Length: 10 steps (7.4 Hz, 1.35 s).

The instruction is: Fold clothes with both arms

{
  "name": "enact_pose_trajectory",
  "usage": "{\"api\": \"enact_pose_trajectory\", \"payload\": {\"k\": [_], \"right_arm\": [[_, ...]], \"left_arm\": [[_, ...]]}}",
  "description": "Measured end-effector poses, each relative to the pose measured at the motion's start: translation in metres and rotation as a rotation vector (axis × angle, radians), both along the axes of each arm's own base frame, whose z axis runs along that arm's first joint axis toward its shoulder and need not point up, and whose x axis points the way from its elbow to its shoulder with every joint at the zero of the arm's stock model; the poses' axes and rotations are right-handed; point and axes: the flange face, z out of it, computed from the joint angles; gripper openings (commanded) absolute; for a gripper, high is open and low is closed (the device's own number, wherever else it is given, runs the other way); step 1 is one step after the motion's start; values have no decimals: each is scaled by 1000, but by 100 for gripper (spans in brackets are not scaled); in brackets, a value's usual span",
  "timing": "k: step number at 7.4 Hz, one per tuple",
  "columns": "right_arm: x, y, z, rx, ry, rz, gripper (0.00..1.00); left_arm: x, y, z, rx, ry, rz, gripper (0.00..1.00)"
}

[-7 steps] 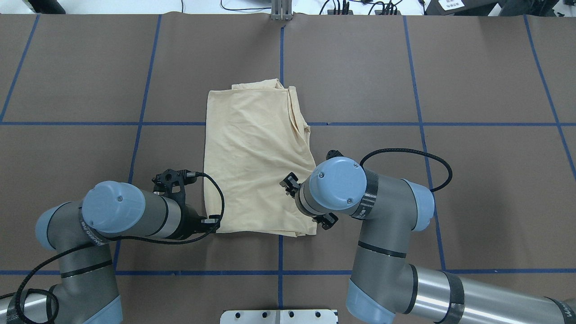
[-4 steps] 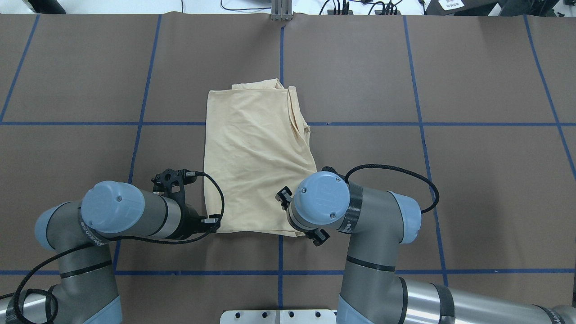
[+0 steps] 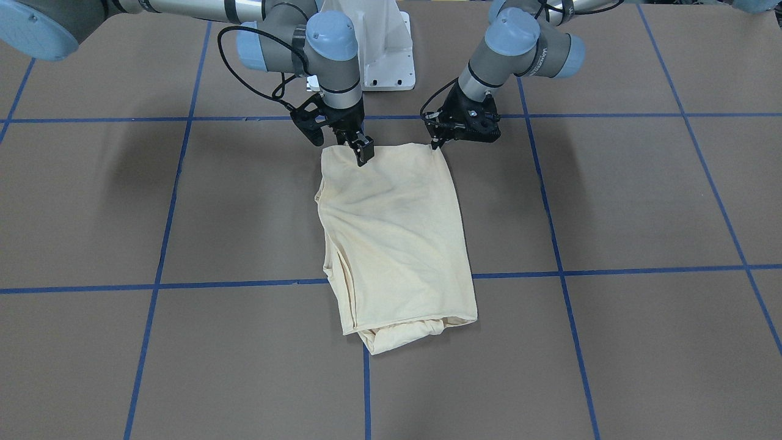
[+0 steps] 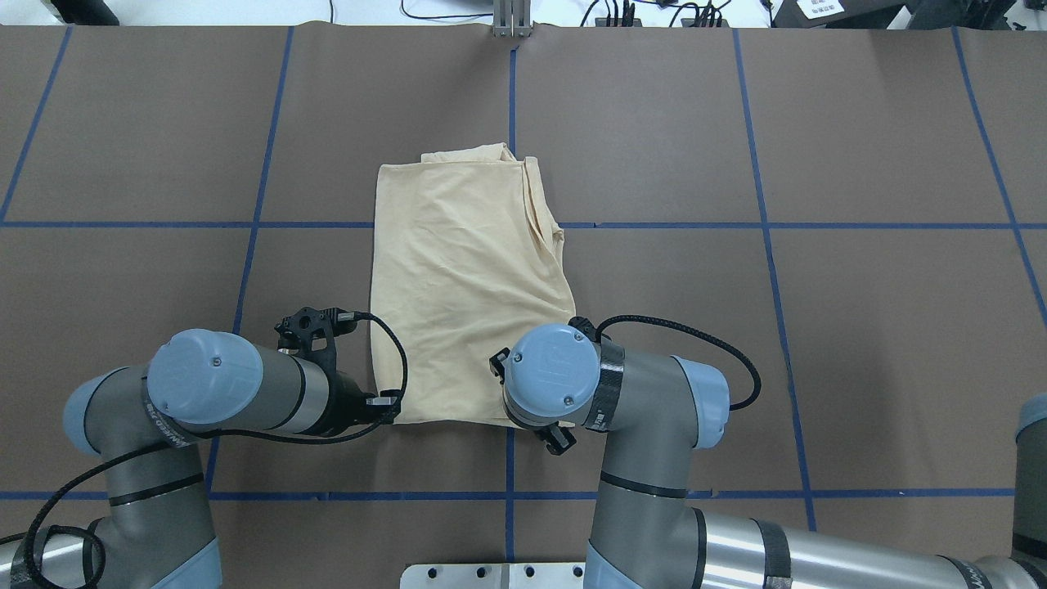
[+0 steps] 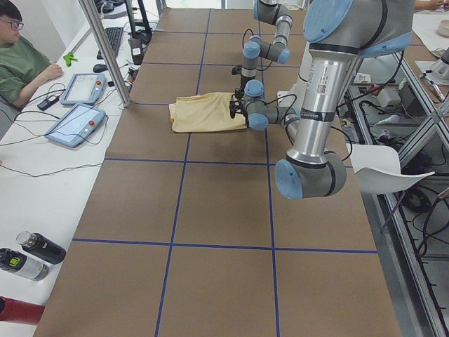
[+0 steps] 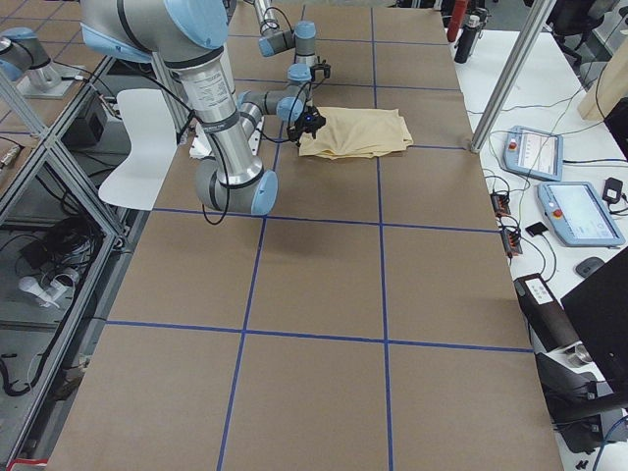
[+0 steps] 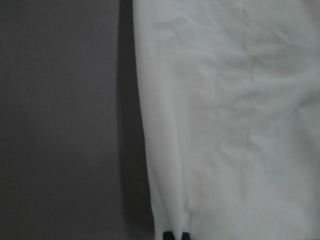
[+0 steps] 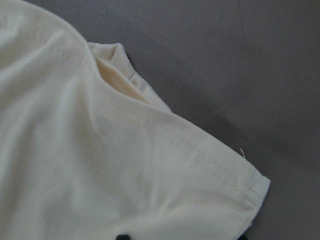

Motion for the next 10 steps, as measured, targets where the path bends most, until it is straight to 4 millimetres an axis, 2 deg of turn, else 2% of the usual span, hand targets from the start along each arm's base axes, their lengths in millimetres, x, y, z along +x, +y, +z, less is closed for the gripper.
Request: {"api": "enact_pose_trajectory", "payload": {"k": [1, 6, 8, 9, 10], "right_arm": [[-1, 0, -1, -11, -2, 11, 0], [4, 1, -7, -26, -24, 31, 0], [28, 8, -13, -15, -58, 29, 0], [49, 19, -19, -10, -86, 27, 0], [71, 42, -30, 0, -107, 12, 0]], "left_arm": [[0, 0, 0, 1, 0, 1, 0], [0, 1, -3, 2, 6, 3, 0], [-8, 4, -16, 9, 33, 9, 0], [-16, 11, -31, 13, 65, 20, 0], [-24, 25, -48, 5, 106, 42, 0]]}}
